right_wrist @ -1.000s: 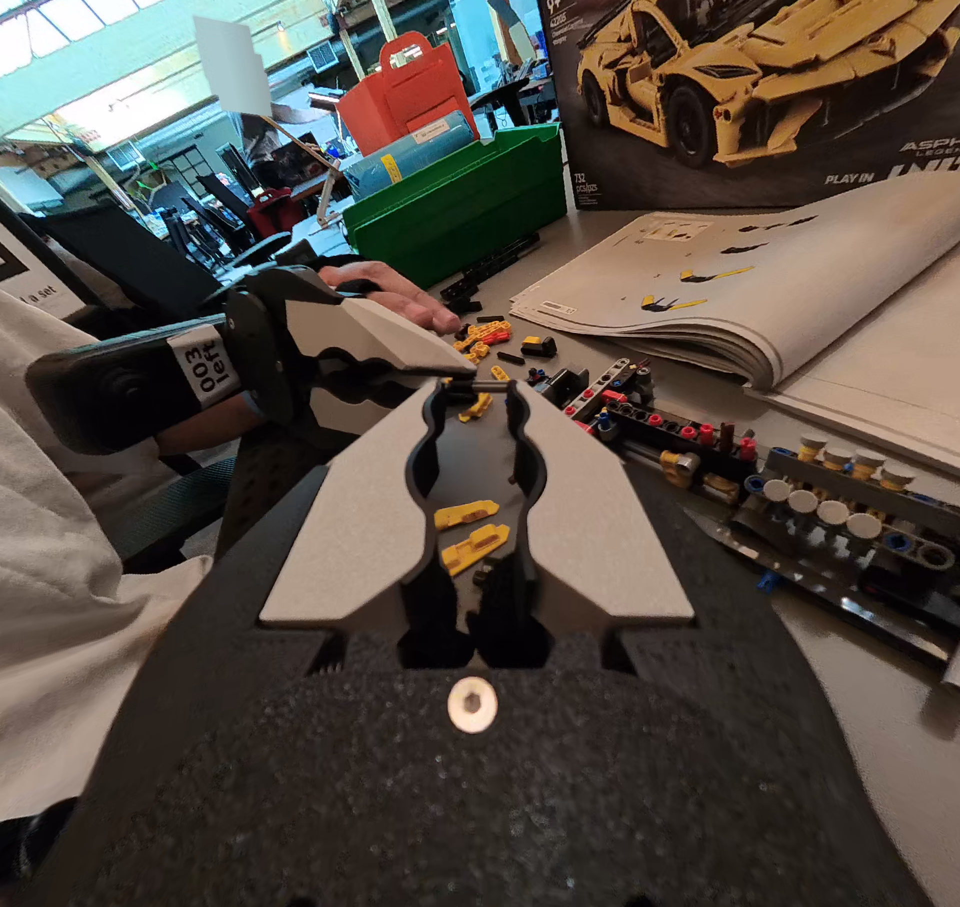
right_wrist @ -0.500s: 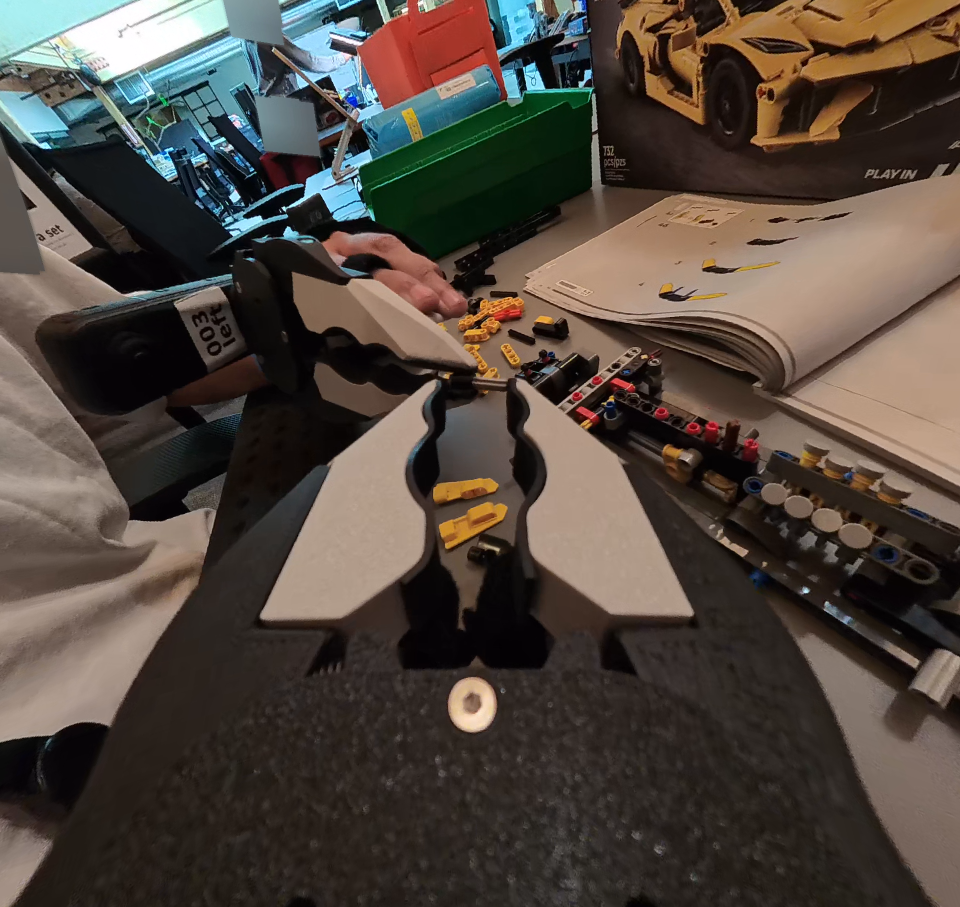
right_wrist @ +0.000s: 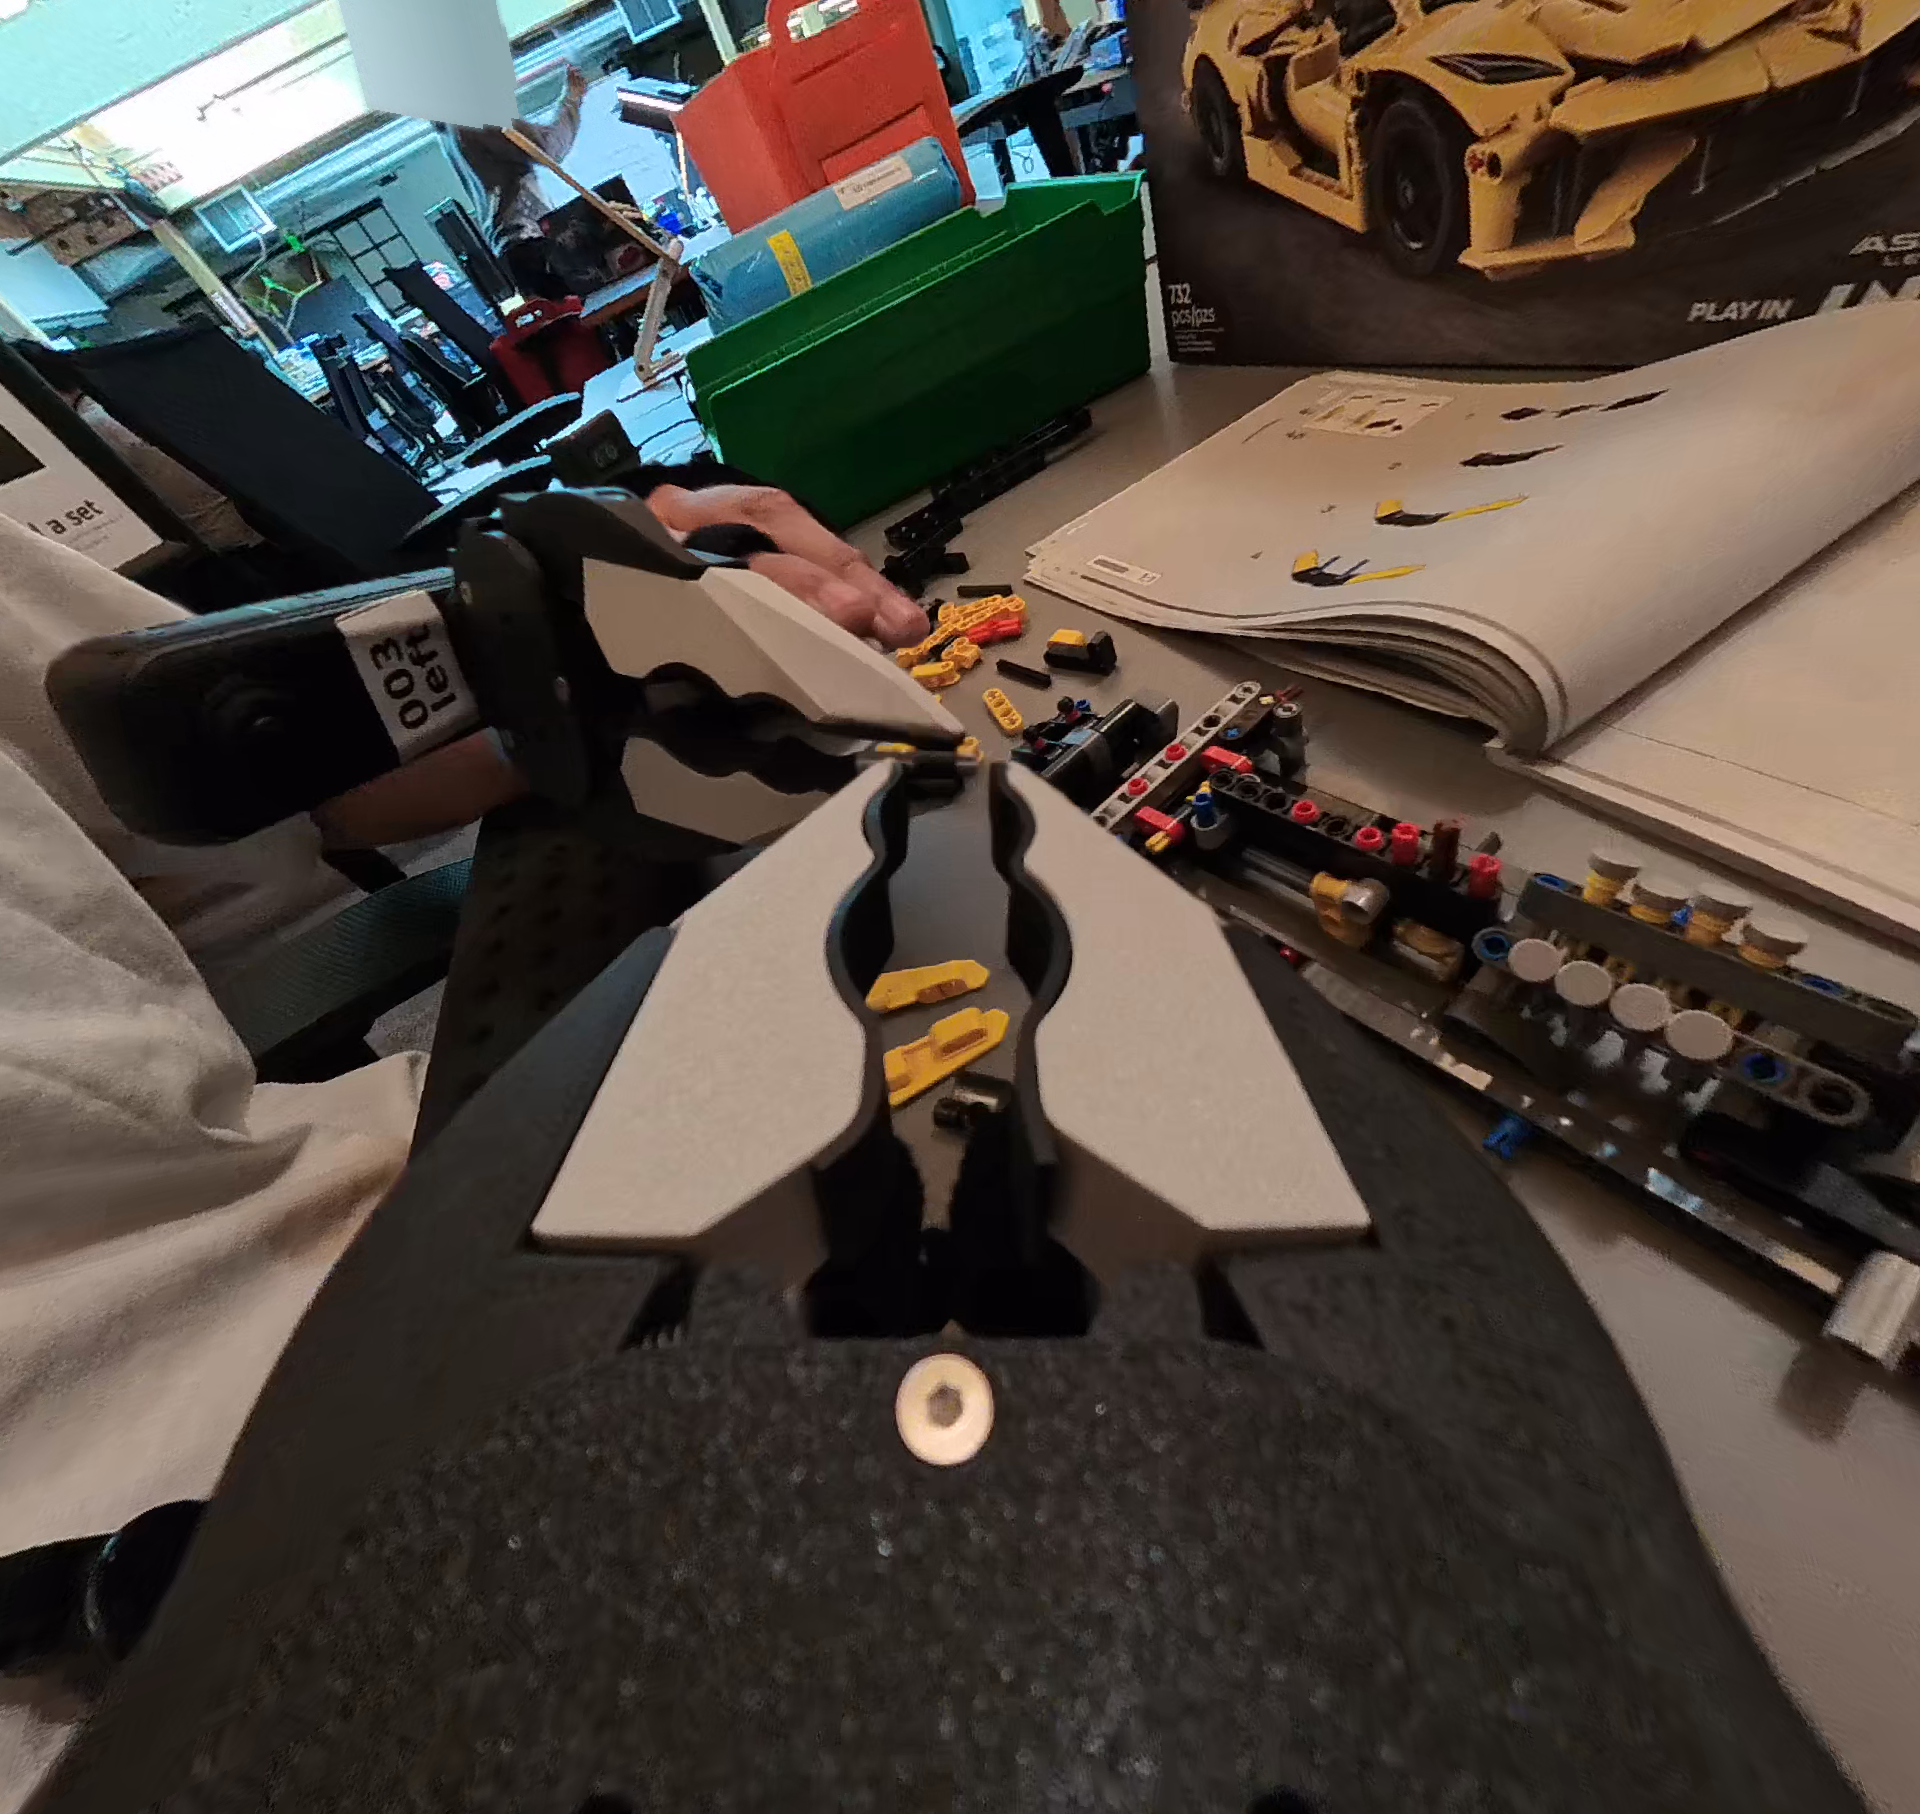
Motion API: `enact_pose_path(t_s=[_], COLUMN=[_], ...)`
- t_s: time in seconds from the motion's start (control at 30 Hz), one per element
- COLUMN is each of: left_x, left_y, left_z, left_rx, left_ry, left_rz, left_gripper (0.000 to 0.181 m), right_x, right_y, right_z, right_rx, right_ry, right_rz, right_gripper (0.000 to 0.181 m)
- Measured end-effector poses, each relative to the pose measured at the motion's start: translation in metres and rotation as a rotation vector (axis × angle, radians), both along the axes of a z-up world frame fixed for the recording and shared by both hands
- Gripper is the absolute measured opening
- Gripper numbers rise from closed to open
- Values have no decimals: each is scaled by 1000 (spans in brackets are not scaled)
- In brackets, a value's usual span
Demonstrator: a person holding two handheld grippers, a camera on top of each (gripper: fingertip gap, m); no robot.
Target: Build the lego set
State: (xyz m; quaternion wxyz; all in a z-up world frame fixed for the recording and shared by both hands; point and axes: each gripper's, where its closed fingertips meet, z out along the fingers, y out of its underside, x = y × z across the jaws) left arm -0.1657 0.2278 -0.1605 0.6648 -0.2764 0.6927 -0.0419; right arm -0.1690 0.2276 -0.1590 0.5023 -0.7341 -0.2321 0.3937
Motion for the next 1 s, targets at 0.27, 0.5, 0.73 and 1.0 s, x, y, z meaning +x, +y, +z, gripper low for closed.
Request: enact_pose_path(t_s=[0.27, 0.5, 0.73, 1.0], left_x=[1, 2, 3, 3], left_y=[11, 13, 12, 11], left_z=[-4, -5, -7, -10], left_rx=[-41, 50, 127, 144], left_ry=[22, 45, 67, 80], left_rz=[75, 119, 142, 146], left_gripper=[5, 5, 5, 5], right_x=[-2, -4, -4, -4], right_y=[5, 6, 6, 5], right_z=[1, -7, -8, -12], right_rx=[-23, -22, -28, -55], right_ry=[28, -32, -42, -54], right_rz=[-31, -56, -60, -53], right_gripper=[35, 23, 22, 19])
